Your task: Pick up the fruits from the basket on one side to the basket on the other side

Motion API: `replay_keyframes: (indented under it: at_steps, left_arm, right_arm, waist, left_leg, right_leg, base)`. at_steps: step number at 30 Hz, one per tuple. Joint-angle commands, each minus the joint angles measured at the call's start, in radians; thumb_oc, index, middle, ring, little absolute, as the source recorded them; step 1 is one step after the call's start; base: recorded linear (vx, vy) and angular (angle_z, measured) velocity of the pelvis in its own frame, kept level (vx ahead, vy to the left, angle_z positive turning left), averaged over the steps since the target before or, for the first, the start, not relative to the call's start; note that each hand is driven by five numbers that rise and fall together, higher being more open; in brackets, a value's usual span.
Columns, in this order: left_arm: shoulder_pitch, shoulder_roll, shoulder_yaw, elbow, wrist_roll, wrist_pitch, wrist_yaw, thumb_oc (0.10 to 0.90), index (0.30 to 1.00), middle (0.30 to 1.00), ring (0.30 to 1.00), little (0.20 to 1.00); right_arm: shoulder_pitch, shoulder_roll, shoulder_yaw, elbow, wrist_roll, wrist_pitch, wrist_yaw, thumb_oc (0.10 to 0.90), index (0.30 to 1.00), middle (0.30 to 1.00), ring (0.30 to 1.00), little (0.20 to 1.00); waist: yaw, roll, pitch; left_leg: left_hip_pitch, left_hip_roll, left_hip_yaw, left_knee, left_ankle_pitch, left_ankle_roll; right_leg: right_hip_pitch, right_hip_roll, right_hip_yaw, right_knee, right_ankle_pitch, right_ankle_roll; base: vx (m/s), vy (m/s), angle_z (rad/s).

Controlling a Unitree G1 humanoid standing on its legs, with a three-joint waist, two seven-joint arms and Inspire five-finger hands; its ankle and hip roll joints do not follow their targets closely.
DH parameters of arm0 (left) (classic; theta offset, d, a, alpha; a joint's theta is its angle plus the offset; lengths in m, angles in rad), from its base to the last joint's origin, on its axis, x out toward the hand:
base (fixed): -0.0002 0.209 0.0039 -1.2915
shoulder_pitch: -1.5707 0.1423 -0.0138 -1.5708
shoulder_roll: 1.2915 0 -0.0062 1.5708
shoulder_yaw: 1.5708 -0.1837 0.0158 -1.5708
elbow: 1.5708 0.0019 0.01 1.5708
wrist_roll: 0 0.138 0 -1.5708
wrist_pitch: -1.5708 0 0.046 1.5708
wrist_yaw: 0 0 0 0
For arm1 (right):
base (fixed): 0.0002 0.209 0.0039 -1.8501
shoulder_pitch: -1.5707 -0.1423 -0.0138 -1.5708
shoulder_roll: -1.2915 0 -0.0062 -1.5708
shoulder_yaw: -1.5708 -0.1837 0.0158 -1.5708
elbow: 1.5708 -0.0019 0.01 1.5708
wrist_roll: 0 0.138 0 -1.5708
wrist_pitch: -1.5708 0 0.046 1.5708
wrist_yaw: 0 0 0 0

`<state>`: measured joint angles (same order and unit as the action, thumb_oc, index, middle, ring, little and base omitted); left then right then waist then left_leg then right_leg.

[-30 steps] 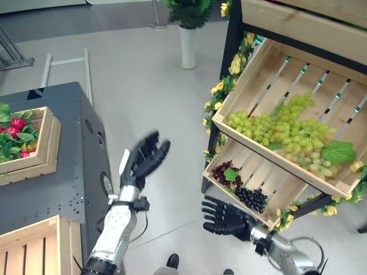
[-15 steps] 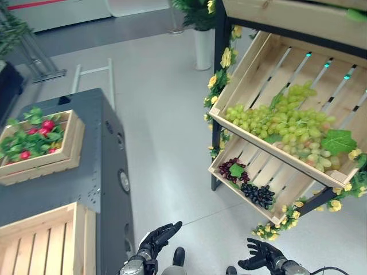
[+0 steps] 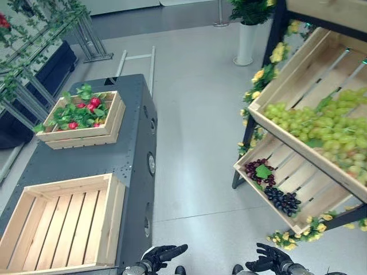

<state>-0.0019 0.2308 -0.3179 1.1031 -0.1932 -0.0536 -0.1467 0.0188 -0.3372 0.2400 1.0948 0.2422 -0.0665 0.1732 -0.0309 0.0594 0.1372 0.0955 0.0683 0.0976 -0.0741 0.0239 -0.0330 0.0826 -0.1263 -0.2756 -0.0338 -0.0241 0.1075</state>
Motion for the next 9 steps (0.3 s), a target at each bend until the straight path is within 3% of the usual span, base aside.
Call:
replay_keyframes:
  at_steps: [1, 9]
  left_arm:
    - [-0.035, 0.030, 0.038, 0.028, 0.000, -0.015, 0.009, 0.800, 0.900, 0.900, 0.900, 0.900]
    - [-0.046, 0.039, 0.043, 0.061, 0.061, -0.009, 0.046, 0.800, 0.900, 0.900, 0.900, 0.900]
  right_arm:
    - [-0.025, 0.025, 0.008, -0.012, -0.049, -0.026, -0.032, 0.800, 0.900, 0.900, 0.900, 0.900]
    - [-0.041, 0.053, 0.035, 0.002, -0.030, -0.014, -0.045, 0.800, 0.900, 0.900, 0.900, 0.900]
  waist:
    - [0.025, -0.028, -0.026]
    - [0.040, -0.048, -0.036]
  left_leg:
    - [-0.024, -0.014, -0.023, 0.002, -0.022, -0.028]
    - [0.003, -0.023, -0.015, -0.011, -0.044, -0.001]
  right_leg:
    - [-0.011, -0.008, 0.039, -0.003, 0.023, 0.001]
    - [-0.007, -0.027, 0.035, -0.011, 0.045, 0.029]
  base:
    - [0.03, 0.104, 0.09]
    - [0.02, 0.021, 0.04]
